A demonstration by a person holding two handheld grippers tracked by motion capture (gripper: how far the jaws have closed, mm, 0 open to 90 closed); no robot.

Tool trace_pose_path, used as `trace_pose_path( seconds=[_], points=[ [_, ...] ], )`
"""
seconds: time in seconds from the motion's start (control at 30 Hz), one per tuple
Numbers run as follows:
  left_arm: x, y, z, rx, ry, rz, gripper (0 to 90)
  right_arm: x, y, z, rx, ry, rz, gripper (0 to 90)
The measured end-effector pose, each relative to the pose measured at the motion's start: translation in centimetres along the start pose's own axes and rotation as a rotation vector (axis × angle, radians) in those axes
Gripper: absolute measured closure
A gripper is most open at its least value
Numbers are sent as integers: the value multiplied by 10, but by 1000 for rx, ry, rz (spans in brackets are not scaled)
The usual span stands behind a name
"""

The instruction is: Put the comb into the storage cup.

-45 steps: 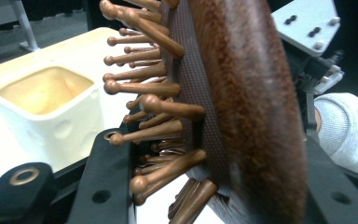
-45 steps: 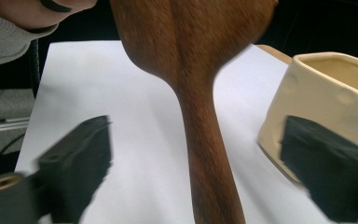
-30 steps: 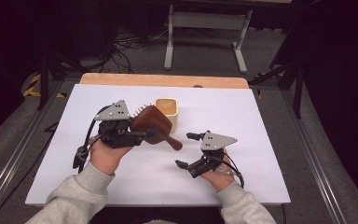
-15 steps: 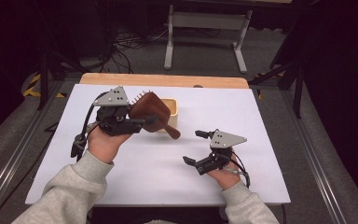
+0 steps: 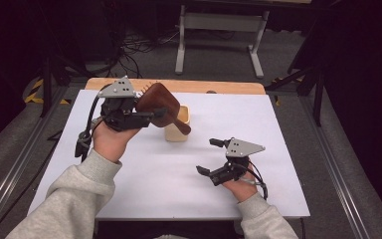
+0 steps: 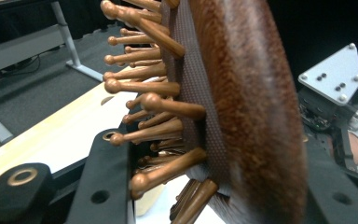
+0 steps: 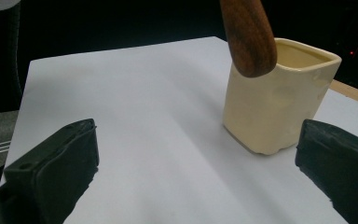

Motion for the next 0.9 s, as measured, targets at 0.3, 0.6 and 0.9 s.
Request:
trace_pose_path(
  seconds=[0.3, 0.6, 0.9],
  points=[
    [8, -1, -14, 48, 19, 18, 571, 0, 0, -1, 4, 0, -1, 0],
    [10, -8, -31, 100, 38, 10, 570, -1, 0, -1, 7, -4, 0, 0],
    [12, -18, -39, 121, 49, -3, 569, -1, 0, 0, 11, -6, 4, 0]
  ],
)
Point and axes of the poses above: each handheld gripper's, and its own axes: y roughly backward along the jaws, x roughly out of its top, z roughly to its right, the point moved 9 cm from there along -y, roughly forward along the jaws, and after that the axes turned 10 degrees about x, right-handed, at the moved point
